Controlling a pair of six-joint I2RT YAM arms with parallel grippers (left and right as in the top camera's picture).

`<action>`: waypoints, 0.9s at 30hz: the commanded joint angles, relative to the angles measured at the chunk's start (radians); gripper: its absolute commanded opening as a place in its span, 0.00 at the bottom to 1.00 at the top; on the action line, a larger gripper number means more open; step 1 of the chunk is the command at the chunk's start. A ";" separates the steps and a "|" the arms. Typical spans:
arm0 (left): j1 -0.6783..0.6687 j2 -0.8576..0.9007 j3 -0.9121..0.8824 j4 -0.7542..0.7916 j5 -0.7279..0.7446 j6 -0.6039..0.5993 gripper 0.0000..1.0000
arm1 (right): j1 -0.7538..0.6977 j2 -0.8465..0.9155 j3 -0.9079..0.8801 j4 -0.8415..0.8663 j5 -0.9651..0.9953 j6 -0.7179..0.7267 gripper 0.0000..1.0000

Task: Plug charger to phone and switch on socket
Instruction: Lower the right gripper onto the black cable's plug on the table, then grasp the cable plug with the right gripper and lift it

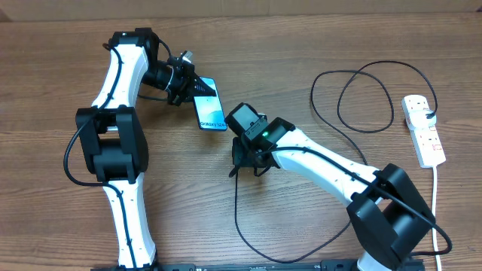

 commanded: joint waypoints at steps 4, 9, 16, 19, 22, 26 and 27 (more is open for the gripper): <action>-0.007 -0.003 0.009 0.001 -0.026 0.029 0.04 | 0.046 0.034 -0.007 -0.021 0.050 0.075 0.30; -0.006 -0.003 0.009 0.033 -0.023 0.028 0.04 | 0.060 0.083 -0.007 -0.008 0.043 0.075 0.33; -0.006 -0.003 0.009 0.065 -0.023 0.012 0.04 | 0.056 0.111 -0.006 0.010 0.016 0.074 0.23; -0.006 -0.003 0.009 0.070 -0.023 0.010 0.04 | 0.056 0.116 -0.006 0.027 0.014 0.074 0.19; -0.006 -0.003 0.009 0.070 -0.023 0.010 0.04 | 0.058 0.131 -0.006 0.051 -0.003 0.074 0.19; -0.006 -0.003 0.009 0.070 -0.023 0.010 0.04 | 0.060 0.161 -0.006 0.069 -0.019 0.074 0.15; -0.006 -0.003 0.009 0.070 -0.023 0.010 0.04 | 0.059 0.161 -0.006 0.069 -0.023 0.075 0.10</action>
